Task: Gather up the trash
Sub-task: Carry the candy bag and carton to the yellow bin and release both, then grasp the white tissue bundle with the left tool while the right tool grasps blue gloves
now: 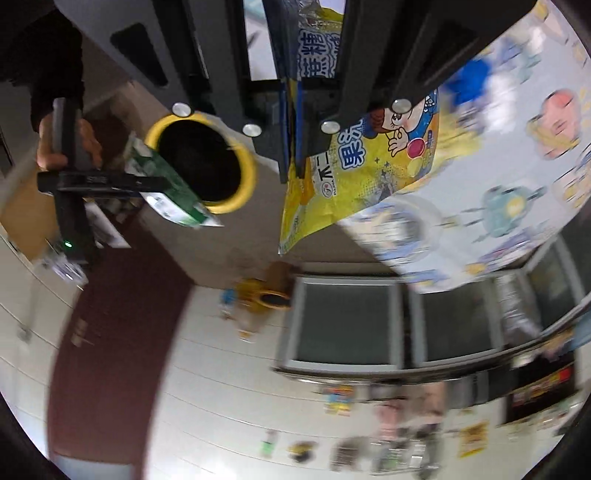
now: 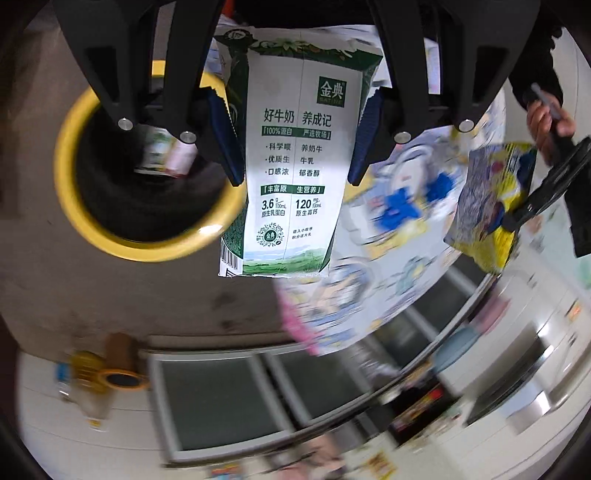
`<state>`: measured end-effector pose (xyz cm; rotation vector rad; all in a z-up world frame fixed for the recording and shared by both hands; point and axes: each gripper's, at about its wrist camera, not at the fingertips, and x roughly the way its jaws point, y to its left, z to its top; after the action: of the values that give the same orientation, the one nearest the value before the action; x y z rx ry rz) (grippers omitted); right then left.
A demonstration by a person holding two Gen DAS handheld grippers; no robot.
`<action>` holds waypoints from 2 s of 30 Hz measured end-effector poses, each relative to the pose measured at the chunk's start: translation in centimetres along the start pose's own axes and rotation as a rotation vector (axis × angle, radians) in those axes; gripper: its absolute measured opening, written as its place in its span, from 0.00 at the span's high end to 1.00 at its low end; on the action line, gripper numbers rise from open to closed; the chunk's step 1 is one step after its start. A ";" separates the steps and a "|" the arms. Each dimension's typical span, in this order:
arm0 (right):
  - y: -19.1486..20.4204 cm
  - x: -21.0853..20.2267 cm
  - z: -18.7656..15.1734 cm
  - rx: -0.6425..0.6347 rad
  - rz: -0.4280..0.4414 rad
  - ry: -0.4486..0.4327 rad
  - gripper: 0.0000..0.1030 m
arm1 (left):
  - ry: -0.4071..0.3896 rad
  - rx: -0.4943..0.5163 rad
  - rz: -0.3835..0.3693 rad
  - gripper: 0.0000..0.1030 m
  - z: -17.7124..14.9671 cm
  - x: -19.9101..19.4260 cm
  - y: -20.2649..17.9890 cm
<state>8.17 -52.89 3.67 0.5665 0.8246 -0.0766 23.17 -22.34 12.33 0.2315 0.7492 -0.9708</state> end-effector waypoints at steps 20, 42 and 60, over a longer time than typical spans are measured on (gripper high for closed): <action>-13.9 4.0 -2.6 0.244 -0.138 0.056 0.45 | 0.141 0.066 -0.206 0.96 3.9 21.1 -14.1; -13.5 -1.5 -4.5 0.256 -0.107 -0.065 0.29 | -0.100 -0.092 -0.117 0.12 3.1 9.3 -9.8; 7.0 4.5 -2.3 -0.201 0.071 -0.066 0.29 | -0.171 -0.300 0.478 0.08 -14.1 -12.6 11.0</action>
<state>11.60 -45.14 2.35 0.4014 0.7375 0.0524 21.20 -0.88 8.90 0.0577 0.6331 -0.4120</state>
